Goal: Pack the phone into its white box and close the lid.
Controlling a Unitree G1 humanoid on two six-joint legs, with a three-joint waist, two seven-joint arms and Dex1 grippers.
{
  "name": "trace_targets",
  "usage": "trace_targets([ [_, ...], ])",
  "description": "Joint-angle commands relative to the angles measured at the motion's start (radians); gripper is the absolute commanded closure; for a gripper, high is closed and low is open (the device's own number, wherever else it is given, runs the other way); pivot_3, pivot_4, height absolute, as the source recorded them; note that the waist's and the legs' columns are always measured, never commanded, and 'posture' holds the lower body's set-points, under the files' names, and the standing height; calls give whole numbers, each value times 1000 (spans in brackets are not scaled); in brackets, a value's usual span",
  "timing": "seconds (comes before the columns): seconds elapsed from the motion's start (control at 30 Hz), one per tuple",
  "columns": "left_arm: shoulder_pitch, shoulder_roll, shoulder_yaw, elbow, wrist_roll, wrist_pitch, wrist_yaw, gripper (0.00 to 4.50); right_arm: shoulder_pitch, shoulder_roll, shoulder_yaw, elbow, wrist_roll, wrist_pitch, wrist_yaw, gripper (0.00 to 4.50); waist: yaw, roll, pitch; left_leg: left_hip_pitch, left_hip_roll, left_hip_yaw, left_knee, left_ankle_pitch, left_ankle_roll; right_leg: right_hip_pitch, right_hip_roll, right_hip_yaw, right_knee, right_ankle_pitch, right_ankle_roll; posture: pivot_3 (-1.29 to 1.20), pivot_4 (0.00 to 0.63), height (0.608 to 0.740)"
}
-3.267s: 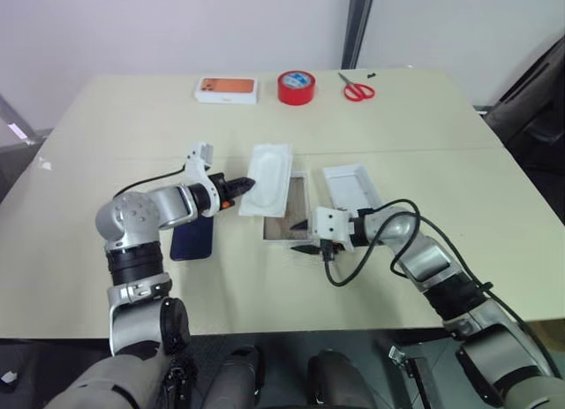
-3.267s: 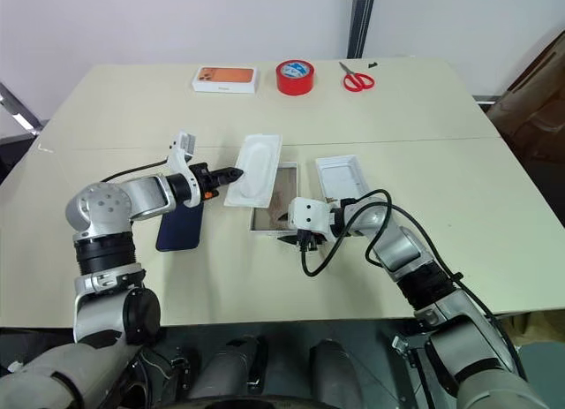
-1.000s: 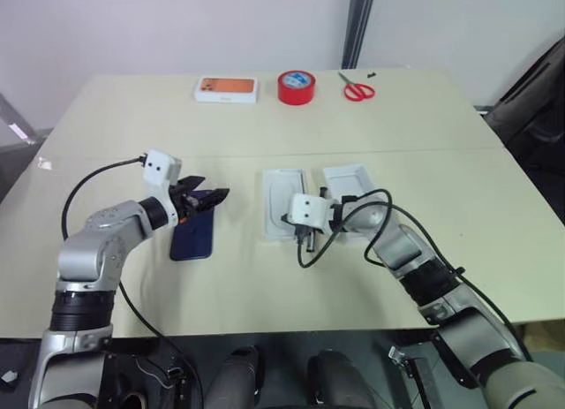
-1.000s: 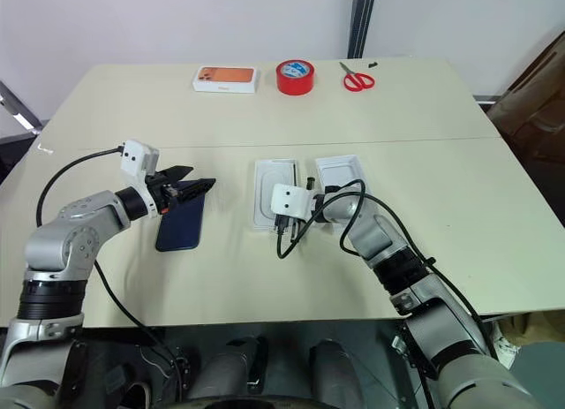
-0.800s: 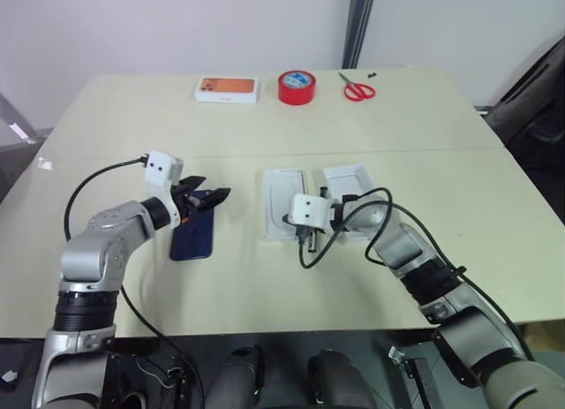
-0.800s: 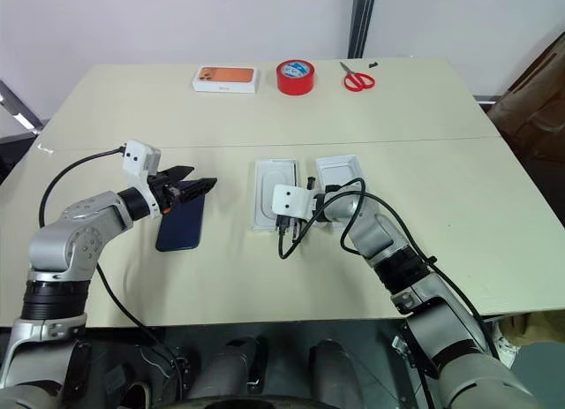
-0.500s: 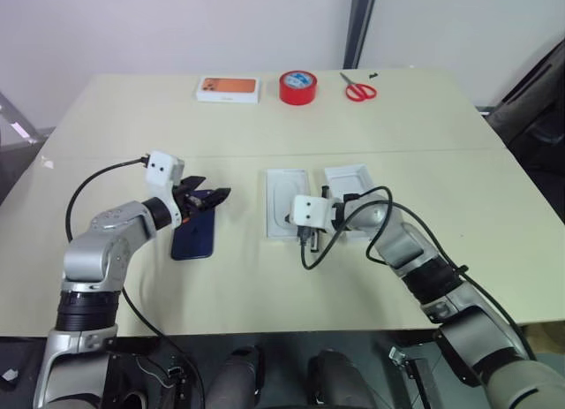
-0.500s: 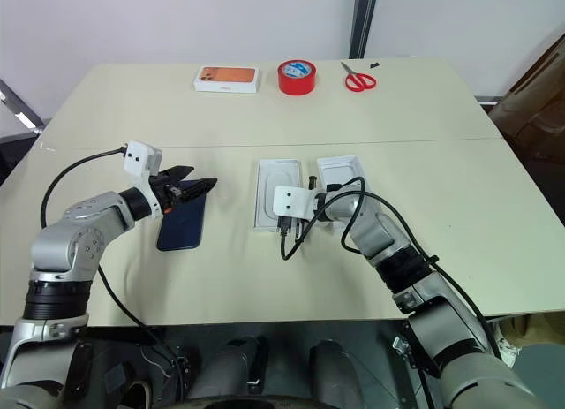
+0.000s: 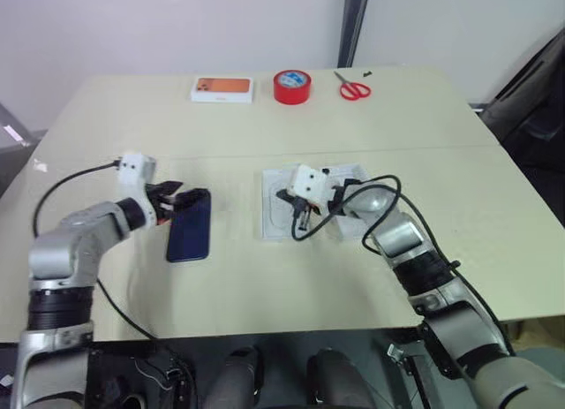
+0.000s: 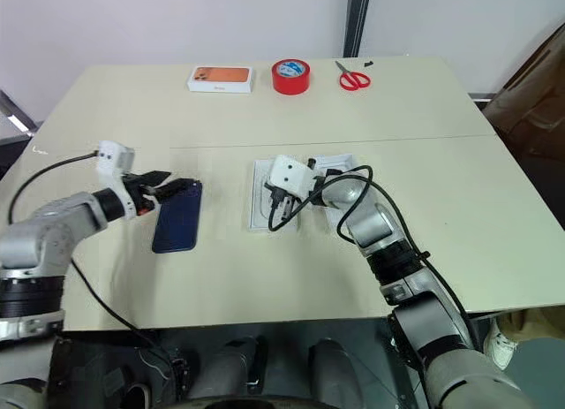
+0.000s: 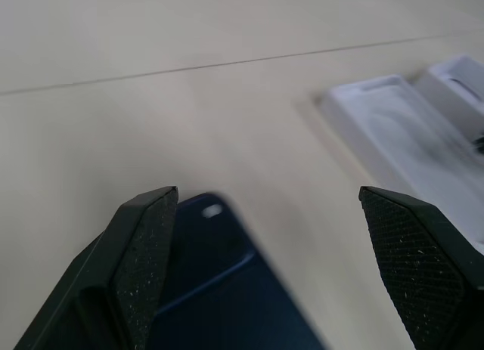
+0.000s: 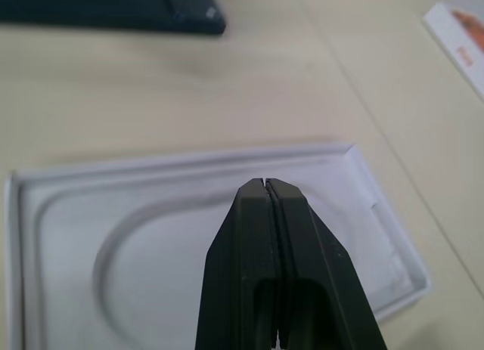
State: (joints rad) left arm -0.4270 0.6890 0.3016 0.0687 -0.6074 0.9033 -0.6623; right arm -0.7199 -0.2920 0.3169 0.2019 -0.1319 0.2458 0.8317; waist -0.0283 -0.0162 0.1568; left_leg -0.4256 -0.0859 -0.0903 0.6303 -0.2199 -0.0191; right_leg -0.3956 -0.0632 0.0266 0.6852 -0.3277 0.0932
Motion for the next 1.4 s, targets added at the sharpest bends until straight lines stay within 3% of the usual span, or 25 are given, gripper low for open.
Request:
trace_targets([
  [0.03,14,67,87,57,-65,95,-49,445,-43,71,36,-36,-2,10,-34,4464,-7,0,0,0,0,0,0,0,0,0,0,0,0,0,0,0,150,734],
  [0.23,44,113,85,128,-87,209,-83,445,-113,195,143,63,-57,84,-54,4464,-12,0,0,0,0,-1,0,0,0,-3,0,-1,0,0,0,0,150,734],
  [0.53,59,56,16,165,-73,262,-78,445,-149,298,262,183,-118,205,-48,4464,-13,1,0,0,-1,-2,0,0,-1,-4,0,-1,1,0,0,0,150,734],
  [0.97,16,-81,-74,229,-42,350,-41,445,-173,318,249,253,-130,202,-88,4464,18,6,-4,9,-3,-2,-1,-1,0,4,-2,-1,1,0,0,0,150,734],
  [1.4,0,-172,-122,173,-33,411,-33,445,-168,299,246,261,-134,192,-89,4464,31,11,-9,11,-5,-3,-1,-1,1,7,-3,-1,0,0,0,0,150,734],
])
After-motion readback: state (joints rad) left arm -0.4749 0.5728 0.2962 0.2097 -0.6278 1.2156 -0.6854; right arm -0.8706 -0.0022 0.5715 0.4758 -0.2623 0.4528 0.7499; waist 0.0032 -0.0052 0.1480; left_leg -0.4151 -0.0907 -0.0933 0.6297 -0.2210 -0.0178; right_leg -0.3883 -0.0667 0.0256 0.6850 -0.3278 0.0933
